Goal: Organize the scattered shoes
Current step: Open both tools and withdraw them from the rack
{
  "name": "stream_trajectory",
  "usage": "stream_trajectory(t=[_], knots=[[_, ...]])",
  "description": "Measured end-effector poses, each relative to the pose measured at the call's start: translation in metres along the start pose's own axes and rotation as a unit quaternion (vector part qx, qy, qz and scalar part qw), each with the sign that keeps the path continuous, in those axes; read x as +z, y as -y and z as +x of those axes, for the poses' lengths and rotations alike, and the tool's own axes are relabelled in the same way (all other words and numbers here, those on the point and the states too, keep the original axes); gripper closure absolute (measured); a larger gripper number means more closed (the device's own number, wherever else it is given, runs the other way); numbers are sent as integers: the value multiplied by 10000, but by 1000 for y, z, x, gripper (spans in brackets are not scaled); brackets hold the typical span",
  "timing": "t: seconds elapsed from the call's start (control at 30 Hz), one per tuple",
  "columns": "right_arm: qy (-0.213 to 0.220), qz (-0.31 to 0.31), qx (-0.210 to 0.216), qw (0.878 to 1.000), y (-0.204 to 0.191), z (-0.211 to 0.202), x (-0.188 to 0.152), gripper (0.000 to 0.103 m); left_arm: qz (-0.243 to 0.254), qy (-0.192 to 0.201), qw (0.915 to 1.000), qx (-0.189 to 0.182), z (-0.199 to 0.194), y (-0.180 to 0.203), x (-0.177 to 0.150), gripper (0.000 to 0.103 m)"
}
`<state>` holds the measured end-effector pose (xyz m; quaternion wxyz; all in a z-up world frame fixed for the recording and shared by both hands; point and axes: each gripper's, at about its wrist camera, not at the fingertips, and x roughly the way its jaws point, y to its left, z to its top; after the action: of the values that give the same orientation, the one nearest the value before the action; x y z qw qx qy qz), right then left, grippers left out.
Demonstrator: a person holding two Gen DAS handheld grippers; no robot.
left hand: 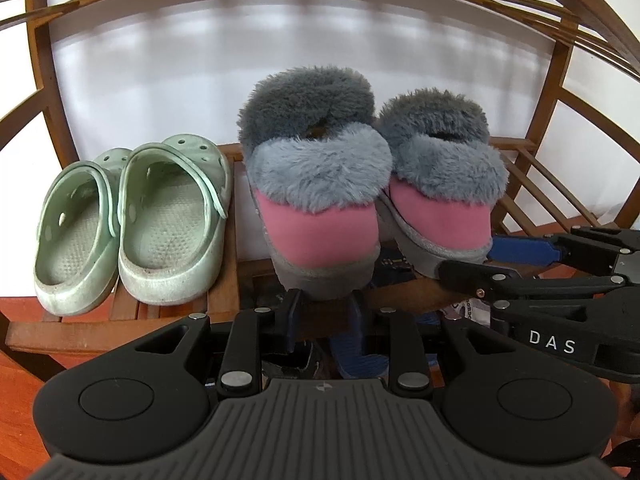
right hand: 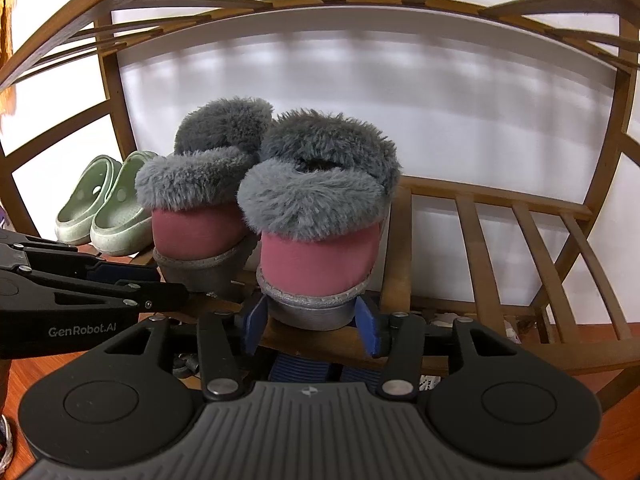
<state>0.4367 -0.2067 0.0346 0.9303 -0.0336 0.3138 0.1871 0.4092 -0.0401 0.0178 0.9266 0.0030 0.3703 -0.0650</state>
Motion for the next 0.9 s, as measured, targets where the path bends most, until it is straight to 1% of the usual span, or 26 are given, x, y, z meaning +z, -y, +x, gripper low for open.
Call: stream_trajectory(t=[0.03,0.1,0.2,0.33,0.37,0.43,0.47,0.57,0.63,0.73,0.8,0.9], knots=[[6,-17,1,10000,-1,-2,0,44,-5,-8,10000,-2,-1,0,-1,69],[25,-57,-1,10000,-4,-8,0,37,-15,-22,10000,-5,-5,2,-3,63],[48,-92,5,9999,-10,-18,-3,36,16,-14,10000,41,-16,2,-9,60],[38,-70,15,10000,-14,-32,-7,31,-27,-20,9999,150,-30,-3,-16,48],[33,-63,20,10000,-14,-35,-8,28,-51,-16,9999,152,-33,-4,-18,47],[25,-69,22,10000,-16,-41,-10,27,-112,-22,9998,151,-41,-7,-23,44],[16,-87,23,10000,-18,-45,-12,24,-124,-26,9998,157,-43,-9,-24,43],[31,-141,25,9999,-24,-56,-17,18,-176,-48,9995,249,-54,-12,-36,32],[12,-148,64,9999,-27,-60,-20,15,-212,-63,9993,308,-60,-14,-44,23],[-27,-196,117,9997,-34,-68,-25,10,-375,-134,9986,345,-69,-22,-60,18],[-52,-250,149,9996,-40,-73,-30,4,-459,-172,9980,400,-73,-26,-69,15],[-102,-319,259,9991,-51,-79,-38,3,-576,-200,9972,422,-83,-32,-86,13]])
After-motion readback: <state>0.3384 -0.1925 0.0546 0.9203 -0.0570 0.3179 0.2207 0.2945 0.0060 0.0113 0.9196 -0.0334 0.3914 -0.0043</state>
